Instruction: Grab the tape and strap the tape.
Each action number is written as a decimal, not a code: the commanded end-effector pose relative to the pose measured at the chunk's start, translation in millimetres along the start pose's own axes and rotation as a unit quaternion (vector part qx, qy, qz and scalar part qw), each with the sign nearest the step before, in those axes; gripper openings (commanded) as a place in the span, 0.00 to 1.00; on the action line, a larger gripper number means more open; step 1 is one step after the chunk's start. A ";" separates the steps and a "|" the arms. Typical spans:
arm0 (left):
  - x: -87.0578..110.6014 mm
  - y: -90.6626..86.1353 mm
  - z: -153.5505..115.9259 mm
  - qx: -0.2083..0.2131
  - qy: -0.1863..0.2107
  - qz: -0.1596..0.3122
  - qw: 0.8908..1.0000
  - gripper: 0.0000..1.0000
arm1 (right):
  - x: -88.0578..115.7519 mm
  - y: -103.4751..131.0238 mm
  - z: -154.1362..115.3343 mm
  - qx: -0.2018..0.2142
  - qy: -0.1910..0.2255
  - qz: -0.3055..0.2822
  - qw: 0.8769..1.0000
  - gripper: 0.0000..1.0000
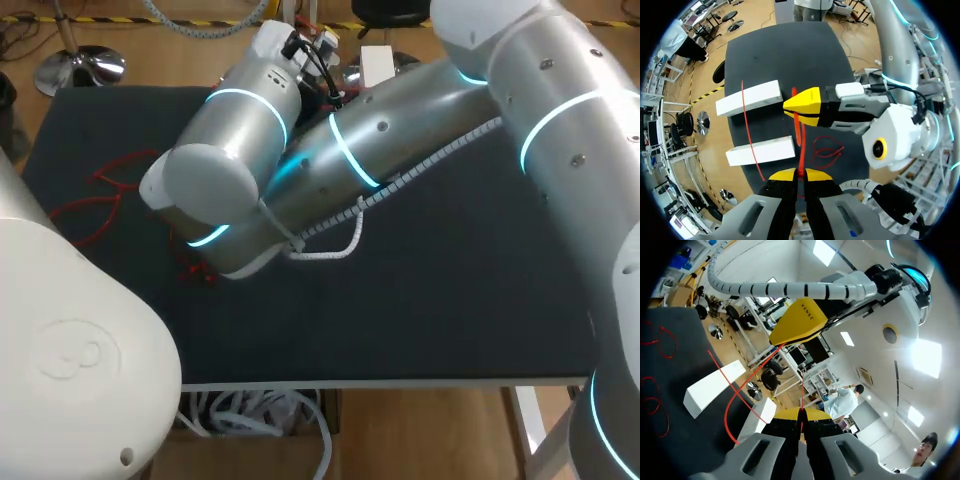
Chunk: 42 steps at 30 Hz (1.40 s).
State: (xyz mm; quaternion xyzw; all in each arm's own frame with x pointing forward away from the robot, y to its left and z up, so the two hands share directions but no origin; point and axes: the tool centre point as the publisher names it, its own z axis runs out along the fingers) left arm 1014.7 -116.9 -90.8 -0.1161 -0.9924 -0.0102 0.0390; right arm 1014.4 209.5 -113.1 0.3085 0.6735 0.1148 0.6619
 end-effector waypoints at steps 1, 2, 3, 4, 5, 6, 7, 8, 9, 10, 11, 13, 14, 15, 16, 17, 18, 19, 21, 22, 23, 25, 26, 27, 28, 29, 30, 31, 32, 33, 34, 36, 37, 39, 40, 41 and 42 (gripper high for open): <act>1.3 0.6 0.5 0.000 -0.001 0.000 1.000 0.00 | 1.5 7.9 -0.4 0.002 0.001 -0.001 1.000 0.00; 1.3 0.6 0.5 0.000 -0.001 0.000 1.000 0.00 | 2.1 9.6 -0.6 0.000 0.001 -0.003 1.000 0.00; 1.3 0.6 0.5 0.000 -0.001 0.000 1.000 0.00 | 2.5 10.9 -0.8 -0.001 0.000 -0.006 1.000 0.00; 1.3 0.6 0.5 0.000 -0.001 0.000 1.000 0.00 | 3.0 11.9 -0.9 -0.003 0.000 -0.006 1.000 0.00; 1.3 0.6 0.5 0.000 -0.001 0.000 1.000 0.00 | 3.2 12.3 -0.9 -0.003 0.000 -0.007 1.000 0.00; 1.3 0.6 0.5 0.000 -0.001 0.000 1.000 0.00 | 3.6 13.0 -0.9 -0.004 0.000 -0.008 1.000 0.00; 1.3 0.6 0.5 0.000 -0.001 0.000 1.000 0.00 | 3.8 13.5 -0.9 -0.004 0.000 -0.008 1.000 0.00; 1.3 0.6 0.5 0.000 -0.001 0.000 1.000 0.00 | 4.2 14.1 -0.8 -0.005 0.001 -0.009 1.000 0.00; 1.3 0.6 0.5 0.000 -0.001 0.000 1.000 0.00 | 4.2 14.6 -0.8 -0.006 -0.001 -0.010 1.000 0.00; 1.3 0.6 0.5 0.000 -0.001 0.000 1.000 0.00 | 4.1 15.1 -0.8 -0.006 -0.002 -0.012 1.000 0.00; 1.3 0.6 0.5 0.000 -0.001 0.000 1.000 0.00 | 4.1 15.4 -0.8 -0.006 -0.002 -0.013 1.000 0.00; 1.3 0.6 0.5 0.000 -0.001 0.000 1.000 0.00 | 4.1 15.5 -0.8 -0.006 -0.004 -0.014 1.000 0.00; 1.3 0.6 0.5 0.000 -0.001 0.000 1.000 0.00 | 4.0 15.5 -0.9 -0.005 -0.004 -0.015 1.000 0.00; 1.3 0.6 0.5 0.000 -0.001 0.000 1.000 0.00 | 4.0 15.5 -0.9 -0.005 -0.004 -0.015 1.000 0.00; 1.3 0.6 0.5 0.000 -0.001 0.000 1.000 0.00 | 3.8 15.5 -1.1 -0.004 -0.006 -0.015 1.000 0.00; 1.3 0.6 0.5 0.000 -0.001 0.000 1.000 0.00 | 3.6 15.6 -1.3 -0.003 -0.006 -0.020 1.000 0.00; 1.3 0.6 0.5 0.000 -0.001 0.000 1.000 0.00 | 3.6 15.9 -1.5 -0.003 -0.007 -0.021 1.000 0.00; 1.3 0.6 0.5 0.000 -0.001 0.000 1.000 0.00 | 3.5 16.2 -1.9 -0.003 -0.008 -0.022 1.000 0.00; 1.3 0.6 0.5 0.000 -0.001 0.000 1.000 0.00 | 3.2 16.7 -2.3 0.001 -0.012 -0.034 0.999 0.00; 1.3 0.6 0.5 0.000 -0.001 0.000 1.000 0.00 | 2.8 17.0 -2.6 0.005 -0.015 -0.040 0.999 0.00; 1.3 0.6 0.5 0.000 -0.001 0.000 1.000 0.00 | 2.3 17.1 -2.8 0.009 -0.017 -0.046 0.999 0.00; 1.3 0.6 0.5 0.000 -0.001 0.000 1.000 0.00 | 1.1 16.7 -3.1 0.015 -0.019 -0.052 0.998 0.00; 1.3 0.6 0.5 0.000 -0.001 0.000 1.000 0.00 | 0.5 16.1 -3.0 0.019 -0.019 -0.053 0.998 0.00; 1.3 0.6 0.5 0.000 -0.001 0.000 1.000 0.00 | 0.1 15.7 -2.9 0.022 -0.020 -0.056 0.998 0.00; 1.3 0.6 0.5 0.000 -0.001 0.000 1.000 0.00 | -0.5 15.3 -2.9 0.024 -0.023 -0.056 0.998 0.00; 1.3 0.6 0.5 0.000 -0.001 0.000 1.000 0.00 | -1.2 15.4 -2.9 0.030 -0.026 -0.063 0.997 0.00; 1.3 0.6 0.5 0.000 -0.001 0.000 1.000 0.00 | -1.9 15.3 -2.7 0.032 -0.026 -0.064 0.997 0.00; 1.3 0.6 0.5 0.000 -0.001 0.000 1.000 0.00 | -2.5 15.4 -2.2 0.034 -0.026 -0.064 0.997 0.00; 1.3 0.6 0.5 0.000 -0.001 0.000 1.000 0.00 | -3.1 15.7 -1.8 0.037 -0.027 -0.067 0.997 0.00; 1.3 0.6 0.5 0.000 -0.001 0.000 1.000 0.00 | -3.6 16.3 -1.5 0.038 -0.027 -0.069 0.997 0.00; 1.3 0.6 0.5 0.000 -0.001 0.000 1.000 0.00 | -3.9 17.4 -1.4 0.037 -0.028 -0.072 0.996 0.00; 1.3 0.6 0.5 0.000 -0.001 0.000 1.000 0.00 | -4.0 19.7 -1.6 0.037 -0.030 -0.080 0.996 0.00; 1.3 0.6 0.5 0.000 -0.001 0.000 1.000 0.00 | -3.8 20.8 -1.7 0.036 -0.031 -0.081 0.996 0.00; 1.3 0.6 0.5 0.000 -0.001 0.000 1.000 0.00 | -2.8 22.8 -1.7 0.034 -0.030 -0.086 0.995 0.00; 1.3 0.6 0.5 0.000 -0.001 0.000 1.000 0.00 | -2.1 23.6 -1.6 0.033 -0.029 -0.086 0.995 0.00; 1.3 0.6 0.5 0.000 -0.001 0.000 1.000 0.00 | -1.3 24.4 -1.6 0.031 -0.028 -0.086 0.995 0.00; 1.3 0.6 0.5 0.000 -0.001 0.000 1.000 0.00 | -0.6 25.0 -1.5 0.031 -0.027 -0.089 0.995 0.00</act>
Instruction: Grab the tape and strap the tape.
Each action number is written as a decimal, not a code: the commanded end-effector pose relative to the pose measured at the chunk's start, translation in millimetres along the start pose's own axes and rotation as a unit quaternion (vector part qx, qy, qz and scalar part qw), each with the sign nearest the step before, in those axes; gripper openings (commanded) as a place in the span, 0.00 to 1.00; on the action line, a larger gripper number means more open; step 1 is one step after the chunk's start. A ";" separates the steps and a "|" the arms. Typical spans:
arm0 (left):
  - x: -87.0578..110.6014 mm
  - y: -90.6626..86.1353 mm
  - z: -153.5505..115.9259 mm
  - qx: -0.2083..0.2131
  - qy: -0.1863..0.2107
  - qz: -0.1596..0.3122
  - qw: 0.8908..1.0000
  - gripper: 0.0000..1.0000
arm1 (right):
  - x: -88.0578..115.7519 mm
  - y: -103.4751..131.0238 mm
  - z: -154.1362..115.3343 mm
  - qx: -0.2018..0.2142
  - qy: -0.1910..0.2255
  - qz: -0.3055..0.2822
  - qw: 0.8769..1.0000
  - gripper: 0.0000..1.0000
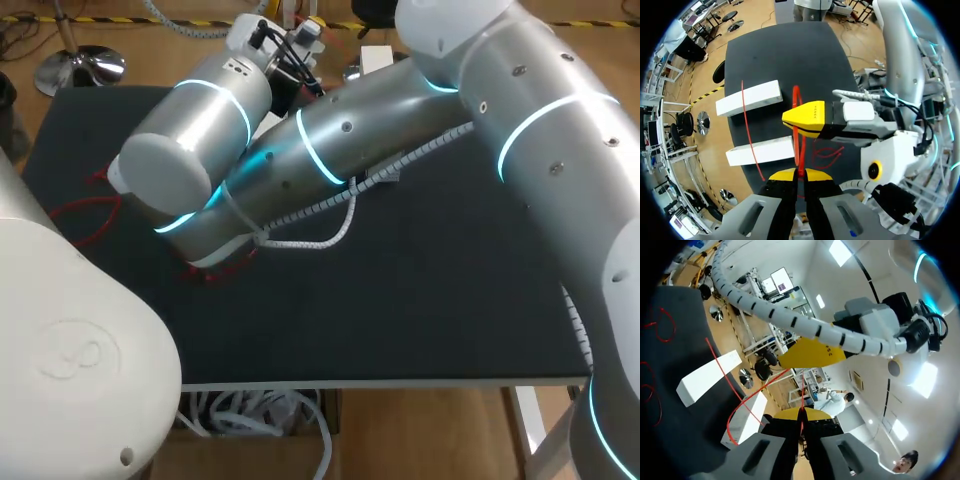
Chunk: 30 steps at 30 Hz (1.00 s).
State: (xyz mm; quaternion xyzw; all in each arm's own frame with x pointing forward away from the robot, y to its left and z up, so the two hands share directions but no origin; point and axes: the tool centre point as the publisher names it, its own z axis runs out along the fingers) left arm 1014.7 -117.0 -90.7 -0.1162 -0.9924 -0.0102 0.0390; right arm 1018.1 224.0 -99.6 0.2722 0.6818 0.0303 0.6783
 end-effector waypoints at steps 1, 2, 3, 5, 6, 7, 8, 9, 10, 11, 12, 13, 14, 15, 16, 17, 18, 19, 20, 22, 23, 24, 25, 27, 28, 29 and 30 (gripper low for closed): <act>1.3 0.6 0.5 0.000 -0.001 0.000 1.000 0.00 | 1.7 5.8 -0.3 0.002 0.001 -0.004 1.000 0.00; 1.3 0.6 0.5 0.000 -0.001 0.000 1.000 0.00 | 1.9 5.9 -0.2 0.000 0.002 -0.003 1.000 0.00; 1.3 0.6 0.5 0.000 -0.001 0.000 1.000 0.00 | 2.2 6.1 -0.2 0.000 0.002 -0.003 1.000 0.00; 1.3 0.6 0.5 0.000 -0.001 0.000 1.000 0.00 | 3.7 6.8 -0.1 -0.006 0.006 -0.001 1.000 0.00; 1.3 0.6 0.5 0.000 -0.001 0.000 1.000 0.00 | 4.8 7.3 -0.2 -0.006 0.007 -0.001 1.000 0.00; 1.3 0.6 0.5 0.000 -0.001 0.000 1.000 0.00 | 5.4 7.8 -0.3 -0.007 0.008 -0.001 1.000 0.00; 1.3 0.6 0.5 0.000 -0.001 0.000 1.000 0.00 | 6.0 8.3 -0.5 -0.007 0.009 -0.001 1.000 0.00; 1.3 0.6 0.5 0.000 -0.001 0.000 1.000 0.00 | 6.5 8.6 -0.6 -0.008 0.010 -0.002 1.000 0.00; 1.3 0.6 0.5 0.000 -0.001 0.000 1.000 0.00 | 7.1 8.8 -0.4 -0.008 0.012 -0.001 1.000 0.00; 1.3 0.6 0.5 0.000 -0.001 0.000 1.000 0.00 | 7.4 8.9 -0.3 -0.009 0.012 -0.001 1.000 0.00; 1.3 0.6 0.5 0.000 -0.001 0.000 1.000 0.00 | 7.7 9.0 -0.4 -0.009 0.013 -0.001 1.000 0.00; 1.3 0.6 0.5 0.000 -0.001 0.000 1.000 0.00 | 7.8 9.1 -0.6 -0.010 0.013 -0.001 1.000 0.00; 1.3 0.6 0.5 0.000 -0.001 0.000 1.000 0.00 | 8.0 9.1 -0.9 -0.010 0.013 -0.001 1.000 0.00; 1.3 0.6 0.5 0.000 -0.001 0.000 1.000 0.00 | 8.1 8.6 -1.3 -0.010 0.013 -0.001 1.000 0.00; 1.3 0.6 0.5 0.000 -0.001 0.000 1.000 0.00 | 8.0 8.0 -1.8 -0.009 0.013 -0.001 1.000 0.00; 1.3 0.6 0.5 0.000 -0.001 0.000 1.000 0.00 | 7.7 7.4 -2.1 -0.009 0.013 -0.001 1.000 0.00; 1.3 0.6 0.5 0.000 -0.001 0.000 1.000 0.00 | 7.4 6.7 -2.3 -0.008 0.013 -0.001 1.000 0.00; 1.3 0.6 0.5 0.000 -0.001 0.000 1.000 0.00 | 6.9 6.2 -2.5 -0.007 0.013 0.000 1.000 0.00; 1.3 0.6 0.5 0.000 -0.001 0.000 1.000 0.00 | 6.2 5.7 -2.8 -0.006 0.011 0.001 1.000 0.00; 1.3 0.6 0.5 0.000 -0.001 0.000 1.000 0.00 | 5.3 4.9 -3.1 -0.006 0.009 0.001 1.000 0.00; 1.3 0.6 0.5 0.000 -0.001 0.000 1.000 0.00 | 5.0 4.5 -3.3 -0.006 0.009 0.001 1.000 0.00; 1.3 0.6 0.5 0.000 -0.001 0.000 1.000 0.00 | 4.7 4.1 -3.3 -0.006 0.009 0.001 1.000 0.00; 1.3 0.6 0.5 0.000 -0.001 0.000 1.000 0.00 | 4.5 3.6 -3.3 -0.006 0.008 0.001 1.000 0.00; 1.3 0.6 0.5 0.000 -0.001 0.000 1.000 0.00 | 4.2 3.4 -3.6 -0.006 0.006 0.001 1.000 0.00; 1.3 0.6 0.5 0.000 -0.001 0.000 1.000 0.00 | 4.0 3.4 -3.6 -0.005 0.006 0.001 1.000 0.00; 1.3 0.6 0.5 0.000 -0.001 0.000 1.000 0.00 | 3.9 3.4 -3.6 -0.005 0.005 0.001 1.000 0.00; 1.3 0.6 0.5 0.000 -0.001 0.000 1.000 0.00 | 3.6 3.3 -3.5 -0.005 0.004 0.001 1.000 0.00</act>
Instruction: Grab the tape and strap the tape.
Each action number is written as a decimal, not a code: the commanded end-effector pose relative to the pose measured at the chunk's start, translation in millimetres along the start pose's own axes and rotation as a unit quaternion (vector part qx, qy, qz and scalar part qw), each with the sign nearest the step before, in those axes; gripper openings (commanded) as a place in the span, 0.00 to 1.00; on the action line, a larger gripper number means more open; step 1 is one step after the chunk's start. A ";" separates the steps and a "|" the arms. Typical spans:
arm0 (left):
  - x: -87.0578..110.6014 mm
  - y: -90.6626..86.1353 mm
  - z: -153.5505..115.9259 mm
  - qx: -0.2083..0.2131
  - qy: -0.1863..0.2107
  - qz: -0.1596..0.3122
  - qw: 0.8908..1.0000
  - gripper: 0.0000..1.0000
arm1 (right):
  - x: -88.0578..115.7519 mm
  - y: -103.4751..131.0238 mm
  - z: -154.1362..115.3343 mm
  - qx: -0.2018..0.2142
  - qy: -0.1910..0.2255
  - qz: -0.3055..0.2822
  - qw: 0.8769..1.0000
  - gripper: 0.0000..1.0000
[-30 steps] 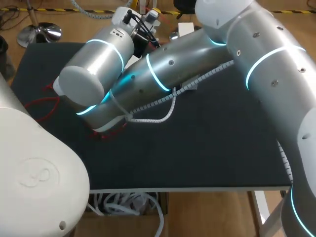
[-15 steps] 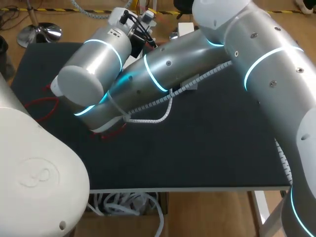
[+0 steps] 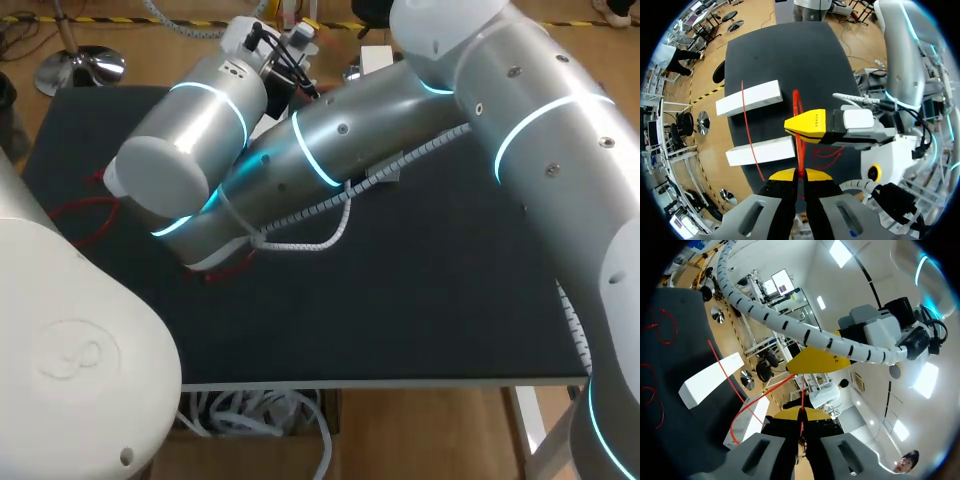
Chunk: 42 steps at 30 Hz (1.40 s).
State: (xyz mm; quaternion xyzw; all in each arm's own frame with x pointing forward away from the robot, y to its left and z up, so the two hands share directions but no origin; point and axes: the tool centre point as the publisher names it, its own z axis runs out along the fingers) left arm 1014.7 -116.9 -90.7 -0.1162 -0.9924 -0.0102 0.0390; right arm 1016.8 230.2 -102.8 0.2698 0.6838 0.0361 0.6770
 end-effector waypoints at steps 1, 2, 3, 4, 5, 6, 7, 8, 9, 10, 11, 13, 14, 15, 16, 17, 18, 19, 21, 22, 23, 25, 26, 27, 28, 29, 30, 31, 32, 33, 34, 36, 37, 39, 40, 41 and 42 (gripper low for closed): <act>1.3 0.6 0.5 0.000 -0.001 0.000 1.000 0.00 | -2.2 -0.4 -0.4 0.000 -0.001 -0.001 1.000 0.00; 1.3 0.6 0.5 0.000 -0.001 0.000 1.000 0.00 | -3.5 -0.9 -0.1 0.001 -0.004 -0.003 1.000 0.00; 1.3 0.6 0.5 0.000 -0.001 0.000 1.000 0.00 | -4.7 -1.4 0.1 0.002 -0.005 -0.003 1.000 0.00; 1.3 0.6 0.5 0.000 -0.001 0.000 1.000 0.00 | -5.6 -1.8 0.3 0.003 -0.006 -0.002 1.000 0.00; 1.3 0.6 0.5 0.000 -0.001 0.000 1.000 0.00 | -5.9 -1.8 0.4 0.004 -0.007 -0.003 1.000 0.00; 1.3 0.6 0.5 0.000 -0.001 0.000 1.000 0.00 | -5.9 -1.8 0.4 0.004 -0.007 -0.003 1.000 0.00; 1.3 0.6 0.5 0.000 -0.001 0.000 1.000 0.00 | -5.8 -1.6 0.5 0.004 -0.007 -0.003 1.000 0.00; 1.3 0.6 0.5 0.000 -0.001 0.000 1.000 0.00 | -5.3 -1.2 0.6 0.003 -0.007 -0.003 1.000 0.00; 1.3 0.6 0.5 0.000 -0.001 0.000 1.000 0.00 | -4.6 -0.8 0.7 0.003 -0.007 -0.004 1.000 0.00; 1.3 0.6 0.5 0.000 -0.001 0.000 1.000 0.00 | -4.4 -0.7 0.7 0.003 -0.006 -0.003 1.000 0.00; 1.3 0.6 0.5 0.000 -0.001 0.000 1.000 0.00 | -3.7 -0.5 0.9 0.003 -0.006 -0.003 1.000 0.00; 1.3 0.6 0.5 0.000 -0.001 0.000 1.000 0.00 | -3.4 -0.5 1.1 0.003 -0.005 -0.002 1.000 0.00; 1.3 0.6 0.5 0.000 -0.001 0.000 1.000 0.00 | -3.0 -0.4 1.5 0.003 -0.005 -0.002 1.000 0.00; 1.3 0.6 0.5 0.000 -0.001 0.000 1.000 0.00 | -2.7 -0.4 1.9 0.004 -0.005 -0.001 1.000 0.00; 1.3 0.6 0.5 0.000 -0.001 0.000 1.000 0.00 | -2.2 0.0 2.2 0.003 -0.004 -0.001 1.000 0.00; 1.3 0.6 0.5 0.000 -0.001 0.000 1.000 0.00 | -1.8 0.6 2.3 0.003 -0.004 -0.002 1.000 0.00; 1.3 0.6 0.5 0.000 -0.001 0.000 1.000 0.00 | -1.6 1.3 2.3 0.002 -0.003 -0.002 1.000 0.00; 1.3 0.6 0.5 0.000 -0.001 0.000 1.000 0.00 | -1.6 2.1 2.2 0.001 -0.003 -0.001 1.000 0.00; 1.3 0.6 0.5 0.000 -0.001 0.000 1.000 0.00 | -1.9 3.1 2.0 -0.001 -0.004 -0.001 1.000 0.00; 1.3 0.6 0.5 0.000 -0.001 0.000 1.000 0.00 | -2.1 3.4 2.1 -0.001 -0.004 -0.001 1.000 0.00; 1.3 0.6 0.5 0.000 -0.001 0.000 1.000 0.00 | -2.2 3.8 2.1 -0.002 -0.004 -0.001 1.000 0.00; 1.3 0.6 0.5 0.000 -0.001 0.000 1.000 0.00 | -2.0 4.9 2.1 -0.004 -0.004 0.000 1.000 0.00; 1.3 0.6 0.5 0.000 -0.001 0.000 1.000 0.00 | -1.8 5.5 2.0 -0.005 -0.004 -0.001 1.000 0.00; 1.3 0.6 0.5 0.000 -0.001 0.000 1.000 0.00 | -1.6 6.2 1.8 -0.006 -0.004 -0.001 1.000 0.00; 1.3 0.6 0.5 0.000 -0.001 0.000 1.000 0.00 | -1.4 6.7 1.6 -0.007 -0.004 -0.001 1.000 0.00; 1.3 0.6 0.5 0.000 -0.001 0.000 1.000 0.00 | -1.1 7.0 1.4 -0.007 -0.003 -0.002 1.000 0.00; 1.3 0.6 0.5 0.000 -0.001 0.000 1.000 0.00 | -0.8 7.2 1.3 -0.008 -0.003 -0.002 1.000 0.00; 1.3 0.6 0.5 0.000 -0.001 0.000 1.000 0.00 | -0.7 7.3 1.3 -0.008 -0.002 -0.002 1.000 0.00; 1.3 0.6 0.5 0.000 -0.001 0.000 1.000 0.00 | -0.5 7.4 1.2 -0.008 -0.002 -0.002 1.000 0.00; 1.3 0.6 0.5 0.000 -0.001 0.000 1.000 0.00 | -0.3 7.5 1.2 -0.009 -0.001 -0.002 1.000 0.00; 1.3 0.6 0.5 0.000 -0.001 0.000 1.000 0.00 | 0.0 7.7 1.1 -0.009 0.000 -0.002 1.000 0.00; 1.3 0.6 0.5 0.000 -0.001 0.000 1.000 0.00 | 0.0 8.5 0.6 -0.011 -0.001 -0.002 1.000 0.00; 1.3 0.6 0.5 0.000 -0.001 0.000 1.000 0.00 | -0.2 8.9 0.4 -0.012 -0.001 -0.003 1.000 0.00; 1.3 0.6 0.5 0.000 -0.001 0.000 1.000 0.00 | -0.9 9.1 -0.2 -0.012 -0.002 -0.003 1.000 0.00; 1.3 0.6 0.5 0.000 -0.001 0.000 1.000 0.00 | -1.2 9.1 -0.4 -0.012 -0.003 -0.003 1.000 0.00; 1.3 0.6 0.5 0.000 -0.001 0.000 1.000 0.00 | -1.3 9.0 -0.4 -0.013 -0.003 -0.002 1.000 0.00; 1.3 0.6 0.5 0.000 -0.001 0.000 1.000 0.00 | -1.6 8.9 -0.4 -0.012 -0.004 -0.002 1.000 0.00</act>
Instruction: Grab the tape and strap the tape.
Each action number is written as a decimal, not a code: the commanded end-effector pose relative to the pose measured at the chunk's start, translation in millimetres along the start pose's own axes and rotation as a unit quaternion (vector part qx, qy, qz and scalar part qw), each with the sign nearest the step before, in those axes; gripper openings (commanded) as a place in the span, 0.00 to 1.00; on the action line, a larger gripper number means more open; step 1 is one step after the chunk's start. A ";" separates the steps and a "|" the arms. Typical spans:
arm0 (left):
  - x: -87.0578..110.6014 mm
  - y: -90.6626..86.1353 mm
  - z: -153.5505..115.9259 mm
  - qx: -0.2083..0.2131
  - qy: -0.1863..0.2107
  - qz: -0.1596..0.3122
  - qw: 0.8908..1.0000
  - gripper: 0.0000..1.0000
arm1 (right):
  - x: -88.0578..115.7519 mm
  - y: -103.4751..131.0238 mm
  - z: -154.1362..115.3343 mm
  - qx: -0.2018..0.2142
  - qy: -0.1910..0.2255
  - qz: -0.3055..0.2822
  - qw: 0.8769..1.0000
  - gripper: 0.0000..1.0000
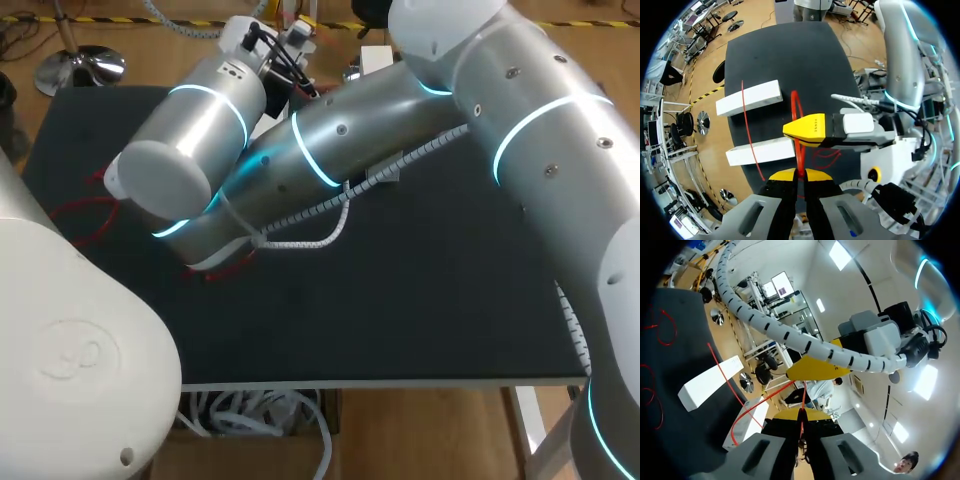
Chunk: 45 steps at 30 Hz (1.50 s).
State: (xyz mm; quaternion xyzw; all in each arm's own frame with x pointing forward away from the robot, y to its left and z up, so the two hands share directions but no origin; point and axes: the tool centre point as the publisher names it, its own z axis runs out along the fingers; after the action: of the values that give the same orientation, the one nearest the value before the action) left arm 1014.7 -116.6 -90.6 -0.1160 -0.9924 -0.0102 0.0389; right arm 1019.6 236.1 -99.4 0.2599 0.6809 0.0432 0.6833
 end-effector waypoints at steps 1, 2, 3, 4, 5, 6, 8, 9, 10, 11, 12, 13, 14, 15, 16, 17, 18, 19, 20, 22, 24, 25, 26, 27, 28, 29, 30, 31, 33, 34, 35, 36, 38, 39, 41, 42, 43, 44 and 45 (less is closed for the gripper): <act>1.3 0.2 0.7 0.000 -0.001 0.000 1.000 0.00 | -1.5 1.6 -0.8 0.001 -0.001 0.000 1.000 0.00; 1.3 0.2 0.7 0.000 -0.001 0.000 1.000 0.00 | -1.6 1.6 -0.7 0.001 -0.001 0.000 1.000 0.00; 1.3 0.2 0.7 0.000 -0.001 0.000 1.000 0.00 | -1.9 1.9 -0.6 0.000 -0.001 0.000 1.000 0.00; 1.3 0.2 0.7 0.000 -0.001 0.000 1.000 0.00 | -2.2 2.3 -0.6 0.000 -0.001 0.001 1.000 0.00; 1.3 0.2 0.7 0.000 -0.001 0.000 1.000 0.00 | -2.3 2.6 -0.6 -0.001 -0.001 0.001 1.000 0.00; 1.3 0.2 0.7 0.000 -0.001 0.000 1.000 0.00 | -2.4 2.9 -0.6 -0.001 -0.002 0.001 1.000 0.00; 1.3 0.2 0.7 0.000 -0.001 0.000 1.000 0.00 | -2.2 3.4 -0.7 -0.002 -0.001 0.001 1.000 0.00; 1.3 0.2 0.7 0.000 -0.001 0.000 1.000 0.00 | -1.8 3.7 -0.7 -0.002 -0.001 0.001 1.000 0.00; 1.3 0.2 0.7 0.000 -0.001 0.000 1.000 0.00 | -1.5 4.0 -0.8 -0.003 0.000 0.001 1.000 0.00; 1.3 0.2 0.7 0.000 -0.001 0.000 1.000 0.00 | -1.2 4.4 -0.8 -0.003 0.000 0.000 1.000 0.00; 1.3 0.2 0.7 0.000 -0.001 0.000 1.000 0.00 | -1.1 5.1 -0.8 -0.004 0.001 0.000 1.000 0.00; 1.3 0.2 0.7 0.000 -0.001 0.000 1.000 0.00 | -1.0 6.0 -0.9 -0.005 0.001 0.000 1.000 0.00; 1.3 0.2 0.7 0.000 -0.001 0.000 1.000 0.00 | -1.1 6.6 -0.9 -0.006 0.001 -0.001 1.000 0.00; 1.3 0.2 0.7 0.000 -0.001 0.000 1.000 0.00 | -1.0 7.4 -0.9 -0.007 0.001 -0.002 1.000 0.00; 1.3 0.2 0.7 0.000 -0.001 0.000 1.000 0.00 | -0.7 8.0 -1.0 -0.007 0.001 -0.002 1.000 0.00; 1.3 0.2 0.7 0.000 -0.001 0.000 1.000 0.00 | -0.4 8.8 -1.2 -0.008 0.002 -0.002 1.000 0.00; 1.3 0.2 0.7 0.000 -0.001 0.000 1.000 0.00 | -0.1 9.5 -1.4 -0.009 0.002 -0.003 1.000 0.00; 1.3 0.2 0.7 0.000 -0.001 0.000 1.000 0.00 | 0.3 10.1 -1.6 -0.010 0.002 -0.004 1.000 0.00; 1.3 0.2 0.7 0.000 -0.001 0.000 1.000 0.00 | 0.8 10.6 -1.9 -0.010 0.003 -0.004 1.000 0.00; 1.3 0.2 0.7 0.000 -0.001 0.000 1.000 0.00 | 1.8 11.7 -2.6 -0.012 0.004 -0.004 1.000 0.00; 1.3 0.2 0.7 0.000 -0.001 0.000 1.000 0.00 | 2.7 12.4 -3.1 -0.012 0.006 -0.004 1.000 0.00; 1.3 0.2 0.7 0.000 -0.001 0.000 1.000 0.00 | 3.0 12.6 -3.3 -0.013 0.007 -0.004 1.000 0.00; 1.3 0.2 0.7 0.000 -0.001 0.000 1.000 0.00 | 3.3 12.7 -3.5 -0.013 0.007 -0.003 1.000 0.00; 1.3 0.2 0.7 0.000 -0.001 0.000 1.000 0.00 | 3.6 12.9 -3.6 -0.013 0.008 -0.003 1.000 0.00; 1.3 0.2 0.7 0.000 -0.001 0.000 1.000 0.00 | 4.0 13.2 -3.9 -0.013 0.008 -0.003 1.000 0.00; 1.3 0.2 0.7 0.000 -0.001 0.000 1.000 0.00 | 4.1 13.4 -4.0 -0.014 0.008 -0.003 1.000 0.00; 1.3 0.2 0.7 0.000 -0.001 0.000 1.000 0.00 | 4.4 13.9 -4.2 -0.014 0.009 -0.003 1.000 0.00; 1.3 0.2 0.7 0.000 -0.001 0.000 1.000 0.00 | 4.6 14.2 -4.3 -0.015 0.009 -0.002 1.000 0.00; 1.3 0.2 0.7 0.000 -0.001 0.000 1.000 0.00 | 4.8 15.6 -4.7 -0.017 0.009 -0.001 1.000 0.00; 1.3 0.2 0.7 0.000 -0.001 0.000 1.000 0.00 | 4.8 16.2 -4.8 -0.018 0.009 -0.002 1.000 0.00; 1.3 0.2 0.7 0.000 -0.001 0.000 1.000 0.00 | 4.8 16.5 -5.0 -0.019 0.009 -0.002 1.000 0.00; 1.3 0.2 0.7 0.000 -0.001 0.000 1.000 0.00 | 4.8 16.7 -5.1 -0.019 0.009 -0.002 1.000 0.00; 1.3 0.2 0.7 0.000 -0.001 0.000 1.000 0.00 | 4.7 17.4 -5.2 -0.020 0.008 -0.003 1.000 0.00; 1.3 0.2 0.7 0.000 -0.001 0.000 1.000 0.00 | 4.6 17.7 -5.3 -0.020 0.008 -0.003 1.000 0.00; 1.3 0.2 0.7 0.000 -0.001 0.000 1.000 0.00 | 4.0 19.2 -5.4 -0.022 0.007 -0.003 1.000 0.00; 1.3 0.2 0.7 0.000 -0.001 0.000 1.000 0.00 | 3.9 19.8 -5.3 -0.023 0.007 -0.003 1.000 0.00; 1.3 0.2 0.7 0.000 -0.001 0.000 1.000 0.00 | 4.0 20.4 -5.1 -0.023 0.007 -0.003 1.000 0.00; 1.3 0.2 0.7 0.000 -0.001 0.000 1.000 0.00 | 4.0 20.9 -5.1 -0.024 0.007 -0.002 1.000 0.00; 1.3 0.2 0.7 0.000 -0.001 0.000 1.000 0.00 | 4.0 21.5 -5.1 -0.026 0.007 -0.002 1.000 0.00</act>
State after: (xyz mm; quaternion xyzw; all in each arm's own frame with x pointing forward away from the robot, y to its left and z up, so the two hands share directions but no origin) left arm 1014.7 -116.5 -90.7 -0.1159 -0.9924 -0.0103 0.0389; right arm 1020.4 255.5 -95.7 0.2407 0.6845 0.0618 0.6854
